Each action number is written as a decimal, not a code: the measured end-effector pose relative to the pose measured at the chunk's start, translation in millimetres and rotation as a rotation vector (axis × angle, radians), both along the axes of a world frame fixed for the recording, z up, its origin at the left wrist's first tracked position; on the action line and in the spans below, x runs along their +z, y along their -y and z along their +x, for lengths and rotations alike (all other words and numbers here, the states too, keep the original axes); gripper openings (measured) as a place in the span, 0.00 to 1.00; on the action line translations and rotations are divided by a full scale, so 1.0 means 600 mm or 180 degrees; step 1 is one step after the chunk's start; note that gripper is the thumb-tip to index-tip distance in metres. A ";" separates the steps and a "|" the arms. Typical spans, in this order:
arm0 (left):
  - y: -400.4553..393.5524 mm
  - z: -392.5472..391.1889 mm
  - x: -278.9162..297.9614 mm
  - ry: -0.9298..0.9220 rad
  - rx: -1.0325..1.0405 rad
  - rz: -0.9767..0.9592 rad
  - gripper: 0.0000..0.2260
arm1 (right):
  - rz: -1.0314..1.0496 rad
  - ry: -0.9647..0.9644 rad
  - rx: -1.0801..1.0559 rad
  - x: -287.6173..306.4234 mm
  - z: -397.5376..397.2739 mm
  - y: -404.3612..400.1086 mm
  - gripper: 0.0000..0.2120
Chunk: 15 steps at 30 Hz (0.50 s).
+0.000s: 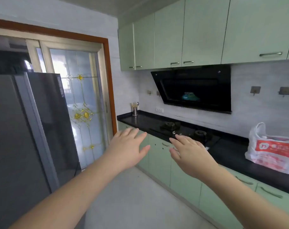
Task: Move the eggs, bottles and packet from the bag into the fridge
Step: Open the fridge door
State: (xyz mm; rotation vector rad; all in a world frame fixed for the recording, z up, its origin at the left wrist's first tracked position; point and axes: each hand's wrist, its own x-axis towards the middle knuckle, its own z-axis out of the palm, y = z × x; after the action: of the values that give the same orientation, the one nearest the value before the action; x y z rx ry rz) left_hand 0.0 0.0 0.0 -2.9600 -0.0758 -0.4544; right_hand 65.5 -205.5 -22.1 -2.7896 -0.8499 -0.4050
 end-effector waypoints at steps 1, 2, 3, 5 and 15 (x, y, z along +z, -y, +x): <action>0.010 0.014 -0.005 -0.0012 -0.0021 0.0033 0.28 | -0.0022 0.0036 0.0004 -0.003 0.015 0.013 0.25; 0.018 0.028 -0.011 0.0010 -0.0035 0.0059 0.29 | -0.0026 0.0076 0.0021 -0.007 0.032 0.025 0.25; 0.024 0.040 -0.017 0.0041 -0.0016 0.0090 0.32 | -0.0063 0.0115 0.0047 -0.012 0.048 0.036 0.25; 0.029 0.061 -0.031 0.0119 -0.0024 0.0116 0.38 | -0.0104 0.0095 0.0102 -0.017 0.074 0.052 0.25; 0.003 0.162 -0.072 -0.0010 0.0272 0.0083 0.41 | -0.0111 -0.0067 0.0218 -0.048 0.187 -0.004 0.26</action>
State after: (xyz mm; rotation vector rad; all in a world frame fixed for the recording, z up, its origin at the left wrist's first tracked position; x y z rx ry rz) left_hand 97.3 -1.7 -43.1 -2.9182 -0.1935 -0.4362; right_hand 177.6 -202.8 -50.7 -2.7818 -0.9537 -0.3523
